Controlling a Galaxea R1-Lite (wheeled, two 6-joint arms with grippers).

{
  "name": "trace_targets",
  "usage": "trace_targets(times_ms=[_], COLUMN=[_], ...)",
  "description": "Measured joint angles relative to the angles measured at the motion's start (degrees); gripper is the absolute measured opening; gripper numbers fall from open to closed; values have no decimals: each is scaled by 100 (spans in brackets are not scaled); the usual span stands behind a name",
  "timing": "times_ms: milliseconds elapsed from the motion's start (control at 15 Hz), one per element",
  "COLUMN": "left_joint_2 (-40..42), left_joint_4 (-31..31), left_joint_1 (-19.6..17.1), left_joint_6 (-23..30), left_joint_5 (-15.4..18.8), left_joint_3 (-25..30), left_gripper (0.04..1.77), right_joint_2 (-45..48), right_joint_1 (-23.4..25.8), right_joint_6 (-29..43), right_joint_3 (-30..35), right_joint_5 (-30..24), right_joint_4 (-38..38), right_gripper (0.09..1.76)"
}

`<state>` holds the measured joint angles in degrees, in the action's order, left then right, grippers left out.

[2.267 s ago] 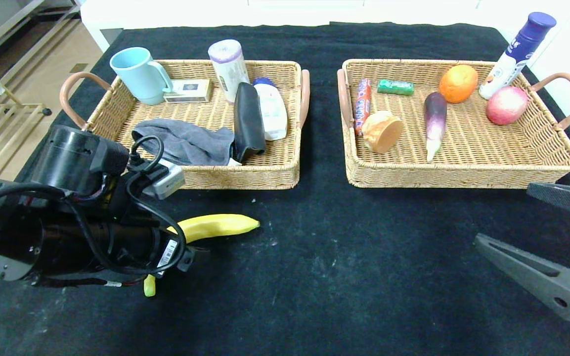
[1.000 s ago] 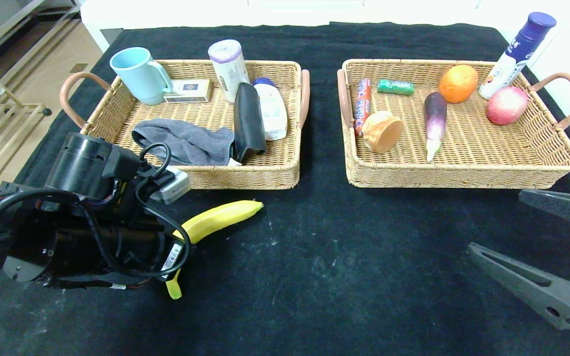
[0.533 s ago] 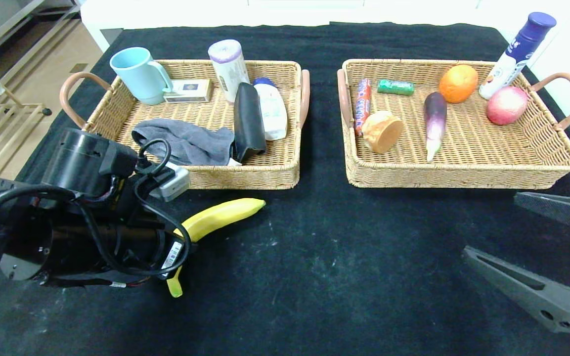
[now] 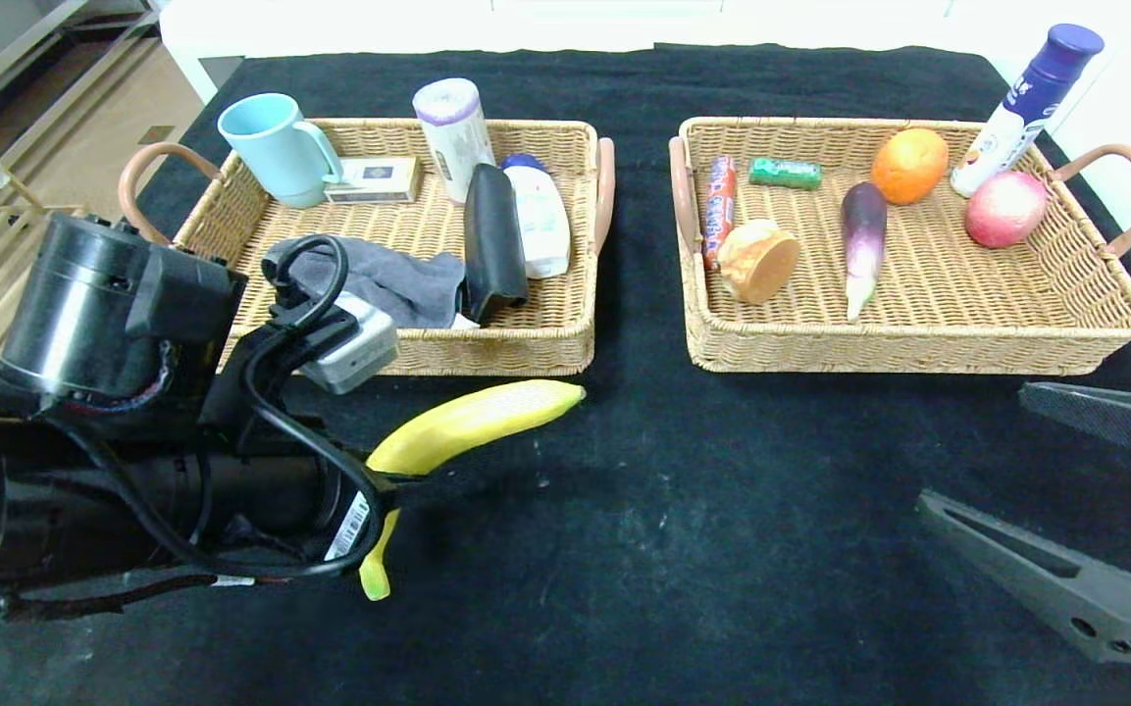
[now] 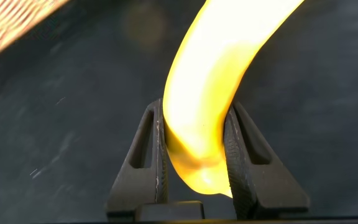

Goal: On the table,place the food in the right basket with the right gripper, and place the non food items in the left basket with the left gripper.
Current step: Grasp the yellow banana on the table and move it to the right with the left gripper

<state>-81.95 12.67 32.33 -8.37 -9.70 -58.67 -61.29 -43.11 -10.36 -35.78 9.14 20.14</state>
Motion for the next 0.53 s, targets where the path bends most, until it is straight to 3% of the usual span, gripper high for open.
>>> trace_targets(times_ms=[267,533], left_joint_2=[-91,-501], left_joint_4=[-35,-40], left_joint_1=[794,1403], left_joint_6=[199,858], left_joint_5=[11,41], left_joint_3=[-177,-657], left_gripper=[61,61], right_joint_2=[24,151], right_joint_1=[-2,-11], right_joint_6=[-16,-55], right_joint_3=[-95,-154], right_joint_5=[284,284], right_joint_4=[30,23], right_gripper=[171,171])
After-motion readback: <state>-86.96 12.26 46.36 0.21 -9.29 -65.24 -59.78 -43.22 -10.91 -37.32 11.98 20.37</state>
